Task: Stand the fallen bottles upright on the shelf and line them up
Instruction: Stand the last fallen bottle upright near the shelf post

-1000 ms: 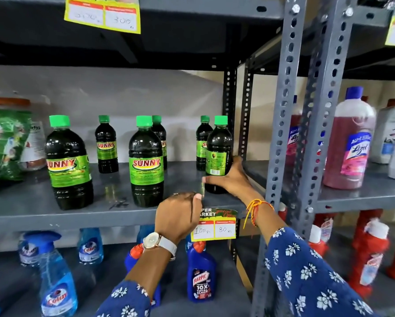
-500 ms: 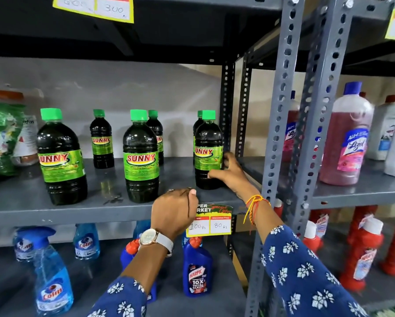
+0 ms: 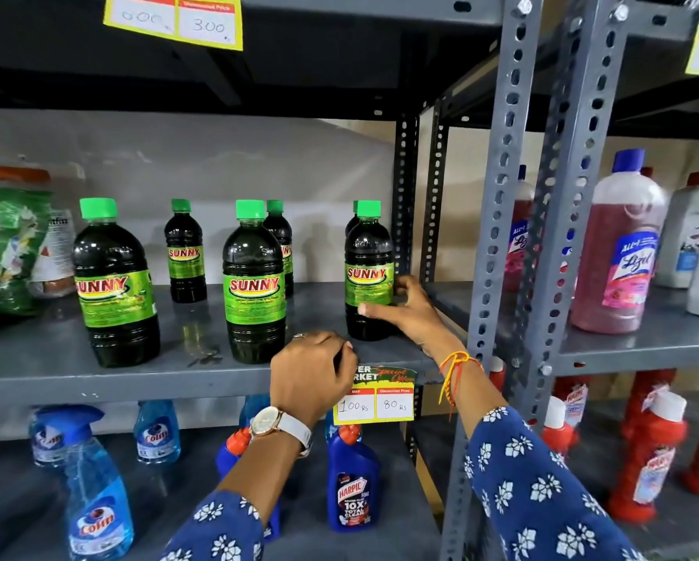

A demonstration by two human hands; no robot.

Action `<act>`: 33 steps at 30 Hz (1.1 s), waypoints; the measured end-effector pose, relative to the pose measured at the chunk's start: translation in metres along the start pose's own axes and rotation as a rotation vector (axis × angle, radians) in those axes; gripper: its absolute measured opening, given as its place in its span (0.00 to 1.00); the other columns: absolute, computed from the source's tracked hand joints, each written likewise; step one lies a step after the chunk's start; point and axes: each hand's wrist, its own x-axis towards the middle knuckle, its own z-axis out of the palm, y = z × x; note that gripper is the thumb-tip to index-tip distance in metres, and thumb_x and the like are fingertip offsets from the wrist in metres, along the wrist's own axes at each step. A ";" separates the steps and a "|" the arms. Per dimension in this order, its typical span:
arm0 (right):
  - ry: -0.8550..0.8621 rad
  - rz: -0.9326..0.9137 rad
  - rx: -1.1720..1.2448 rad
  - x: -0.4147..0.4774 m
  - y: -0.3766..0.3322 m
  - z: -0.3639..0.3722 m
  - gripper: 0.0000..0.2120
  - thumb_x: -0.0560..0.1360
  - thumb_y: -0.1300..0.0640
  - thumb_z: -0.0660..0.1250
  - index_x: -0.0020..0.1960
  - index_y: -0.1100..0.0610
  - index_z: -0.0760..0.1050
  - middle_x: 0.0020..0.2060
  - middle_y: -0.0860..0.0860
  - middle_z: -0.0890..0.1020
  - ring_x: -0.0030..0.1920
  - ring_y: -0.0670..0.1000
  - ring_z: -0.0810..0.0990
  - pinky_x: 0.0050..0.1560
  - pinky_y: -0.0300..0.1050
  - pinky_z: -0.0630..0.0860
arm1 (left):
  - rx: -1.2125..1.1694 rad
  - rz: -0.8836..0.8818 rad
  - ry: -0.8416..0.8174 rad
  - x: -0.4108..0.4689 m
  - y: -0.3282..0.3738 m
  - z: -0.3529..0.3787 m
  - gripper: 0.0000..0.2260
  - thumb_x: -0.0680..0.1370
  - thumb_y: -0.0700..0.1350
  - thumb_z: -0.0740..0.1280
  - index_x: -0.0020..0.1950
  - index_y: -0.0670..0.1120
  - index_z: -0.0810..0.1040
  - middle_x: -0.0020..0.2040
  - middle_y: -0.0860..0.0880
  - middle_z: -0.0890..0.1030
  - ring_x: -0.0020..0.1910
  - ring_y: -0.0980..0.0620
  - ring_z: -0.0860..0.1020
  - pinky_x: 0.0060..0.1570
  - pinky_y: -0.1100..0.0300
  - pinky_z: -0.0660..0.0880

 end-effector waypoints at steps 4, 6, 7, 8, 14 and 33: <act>0.004 -0.010 -0.015 0.000 0.001 0.000 0.24 0.64 0.59 0.77 0.54 0.53 0.68 0.49 0.46 0.77 0.52 0.49 0.76 0.53 0.43 0.71 | 0.002 0.010 0.021 -0.001 -0.001 0.002 0.17 0.74 0.49 0.57 0.33 0.44 0.80 0.32 0.48 0.82 0.29 0.47 0.77 0.26 0.62 0.67; -0.009 -0.003 0.001 -0.001 -0.001 0.000 0.24 0.66 0.61 0.75 0.55 0.52 0.67 0.50 0.48 0.76 0.54 0.49 0.75 0.54 0.42 0.70 | 0.010 0.013 0.026 -0.001 -0.001 0.002 0.17 0.74 0.49 0.57 0.32 0.44 0.80 0.31 0.48 0.81 0.28 0.47 0.77 0.26 0.63 0.65; -0.011 -0.002 0.006 -0.002 -0.002 0.000 0.24 0.66 0.61 0.75 0.56 0.51 0.67 0.49 0.46 0.76 0.53 0.48 0.74 0.53 0.39 0.70 | 0.018 0.013 0.028 -0.001 -0.001 0.002 0.17 0.74 0.49 0.57 0.31 0.44 0.79 0.30 0.48 0.81 0.27 0.47 0.77 0.26 0.63 0.63; -0.013 0.000 -0.002 -0.003 -0.003 0.000 0.26 0.65 0.60 0.76 0.56 0.51 0.66 0.48 0.43 0.75 0.52 0.46 0.74 0.51 0.38 0.69 | 0.028 0.012 0.030 0.000 -0.001 0.002 0.17 0.74 0.49 0.57 0.31 0.44 0.79 0.30 0.48 0.81 0.27 0.47 0.77 0.26 0.64 0.62; -0.006 -0.022 -0.131 -0.010 -0.008 0.002 0.28 0.62 0.53 0.78 0.55 0.51 0.67 0.45 0.37 0.73 0.47 0.39 0.73 0.42 0.32 0.66 | 0.036 0.007 0.015 0.000 0.000 0.001 0.18 0.74 0.49 0.57 0.29 0.44 0.78 0.29 0.48 0.80 0.26 0.46 0.75 0.25 0.64 0.62; 0.066 -0.094 -0.217 -0.049 -0.016 -0.013 0.23 0.58 0.48 0.79 0.47 0.42 0.71 0.44 0.36 0.78 0.44 0.32 0.76 0.39 0.23 0.69 | 0.031 -0.029 -0.020 -0.001 0.001 -0.003 0.15 0.71 0.46 0.62 0.26 0.43 0.76 0.25 0.46 0.77 0.24 0.45 0.74 0.24 0.64 0.59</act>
